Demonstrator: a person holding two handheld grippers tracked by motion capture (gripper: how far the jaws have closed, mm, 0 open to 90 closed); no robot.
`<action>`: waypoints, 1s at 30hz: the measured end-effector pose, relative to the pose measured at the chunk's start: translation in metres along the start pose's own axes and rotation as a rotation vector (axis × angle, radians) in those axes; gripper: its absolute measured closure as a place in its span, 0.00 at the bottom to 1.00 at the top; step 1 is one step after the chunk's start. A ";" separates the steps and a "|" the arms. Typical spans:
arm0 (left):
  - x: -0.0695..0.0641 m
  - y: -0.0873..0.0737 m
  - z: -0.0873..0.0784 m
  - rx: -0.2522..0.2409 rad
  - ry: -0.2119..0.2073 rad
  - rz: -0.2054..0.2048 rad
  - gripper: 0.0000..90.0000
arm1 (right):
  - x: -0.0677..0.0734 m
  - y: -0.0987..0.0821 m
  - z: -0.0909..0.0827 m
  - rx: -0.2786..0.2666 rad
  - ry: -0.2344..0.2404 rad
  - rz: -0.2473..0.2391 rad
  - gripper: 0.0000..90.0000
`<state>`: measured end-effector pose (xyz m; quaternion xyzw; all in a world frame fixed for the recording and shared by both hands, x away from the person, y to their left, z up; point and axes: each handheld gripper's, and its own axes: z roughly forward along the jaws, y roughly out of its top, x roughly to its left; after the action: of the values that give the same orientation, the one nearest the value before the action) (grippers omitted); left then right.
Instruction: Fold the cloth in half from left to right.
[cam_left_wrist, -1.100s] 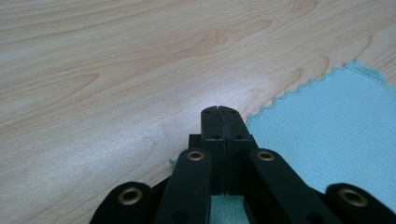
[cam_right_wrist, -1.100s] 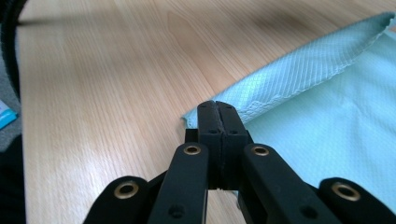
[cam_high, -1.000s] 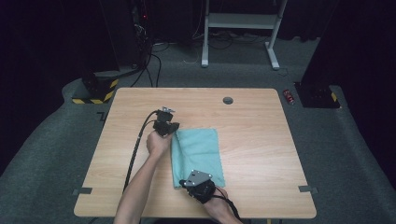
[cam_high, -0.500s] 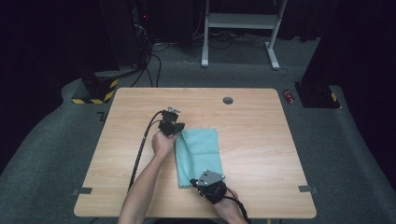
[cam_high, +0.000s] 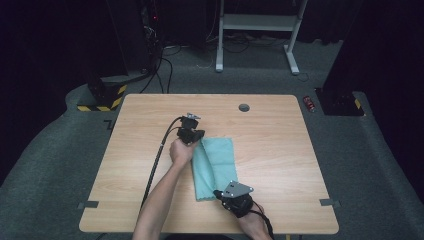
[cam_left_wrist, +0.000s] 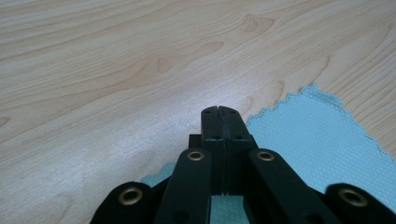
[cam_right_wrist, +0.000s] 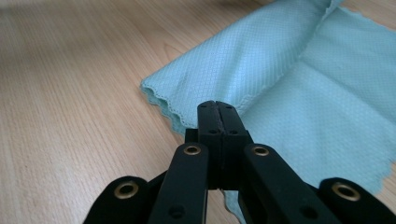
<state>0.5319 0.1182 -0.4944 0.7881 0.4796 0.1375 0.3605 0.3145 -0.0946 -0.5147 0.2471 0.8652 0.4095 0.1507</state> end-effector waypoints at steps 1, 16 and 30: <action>-0.001 0.000 0.001 -0.001 -0.001 -0.004 1.00 | -0.001 -0.001 -0.001 -0.001 -0.002 0.004 1.00; -0.031 0.020 0.016 0.002 -0.043 0.057 1.00 | -0.012 -0.017 -0.017 -0.012 -0.030 0.046 1.00; -0.051 0.029 0.034 0.012 -0.080 0.082 1.00 | -0.020 -0.028 -0.032 -0.007 -0.058 0.074 1.00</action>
<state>0.5443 0.0519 -0.4912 0.8140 0.4331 0.1178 0.3687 0.3073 -0.1415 -0.5157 0.2903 0.8492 0.4105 0.1613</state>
